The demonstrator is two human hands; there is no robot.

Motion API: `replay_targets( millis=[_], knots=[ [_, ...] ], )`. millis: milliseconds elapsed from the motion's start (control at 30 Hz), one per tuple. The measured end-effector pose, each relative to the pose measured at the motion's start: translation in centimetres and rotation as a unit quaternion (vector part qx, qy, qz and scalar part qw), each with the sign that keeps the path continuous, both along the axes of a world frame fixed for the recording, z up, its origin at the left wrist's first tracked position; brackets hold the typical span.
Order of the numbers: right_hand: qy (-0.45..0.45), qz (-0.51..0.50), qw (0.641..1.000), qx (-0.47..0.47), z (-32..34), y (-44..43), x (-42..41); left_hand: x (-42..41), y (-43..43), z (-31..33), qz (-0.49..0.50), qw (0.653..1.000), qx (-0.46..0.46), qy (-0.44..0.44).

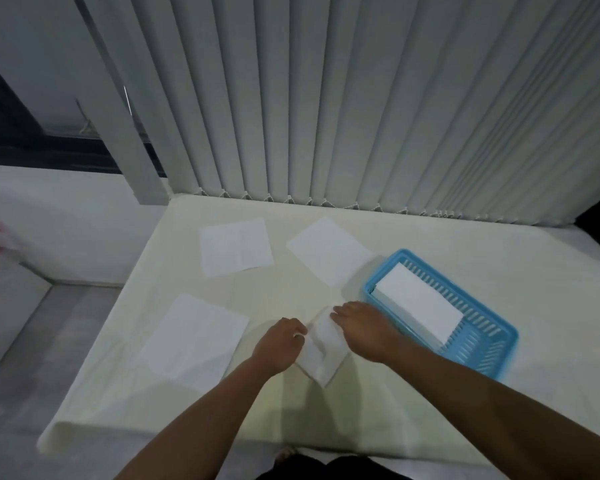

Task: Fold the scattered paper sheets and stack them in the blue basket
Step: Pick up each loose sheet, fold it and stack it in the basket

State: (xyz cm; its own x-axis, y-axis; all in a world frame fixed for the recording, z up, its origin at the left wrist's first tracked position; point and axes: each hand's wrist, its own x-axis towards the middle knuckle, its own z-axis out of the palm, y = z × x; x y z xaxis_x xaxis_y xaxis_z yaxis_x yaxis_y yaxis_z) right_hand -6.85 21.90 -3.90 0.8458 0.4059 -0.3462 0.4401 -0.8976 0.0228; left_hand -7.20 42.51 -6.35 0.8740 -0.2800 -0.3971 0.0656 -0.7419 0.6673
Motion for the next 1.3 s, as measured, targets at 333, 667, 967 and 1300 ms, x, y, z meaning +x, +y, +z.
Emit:
replay_targets(
  millis=[333, 667, 967, 1300],
  knots=[
    [0.02, -0.161, 0.987, -0.017, -3.2, 0.3, -4.4, 1.2, -3.5, -0.2, 0.04, 0.996, 0.069, 0.047],
    [-0.066, -0.338, 0.928, 0.145, -1.9, 0.8, -6.9, 3.1, -3.4, 0.8, 0.06, 0.997, 0.029, 0.036],
    [0.107, -0.565, 0.653, 0.493, 1.7, 4.9, -3.7, 3.0, -2.4, 5.0, 0.281, 0.894, -0.33, 0.114],
    [0.027, -0.607, 0.553, 0.569, 4.9, 3.9, -2.0, 4.0, -3.7, 7.4, 0.281, 0.844, -0.427, 0.161]
  ],
)
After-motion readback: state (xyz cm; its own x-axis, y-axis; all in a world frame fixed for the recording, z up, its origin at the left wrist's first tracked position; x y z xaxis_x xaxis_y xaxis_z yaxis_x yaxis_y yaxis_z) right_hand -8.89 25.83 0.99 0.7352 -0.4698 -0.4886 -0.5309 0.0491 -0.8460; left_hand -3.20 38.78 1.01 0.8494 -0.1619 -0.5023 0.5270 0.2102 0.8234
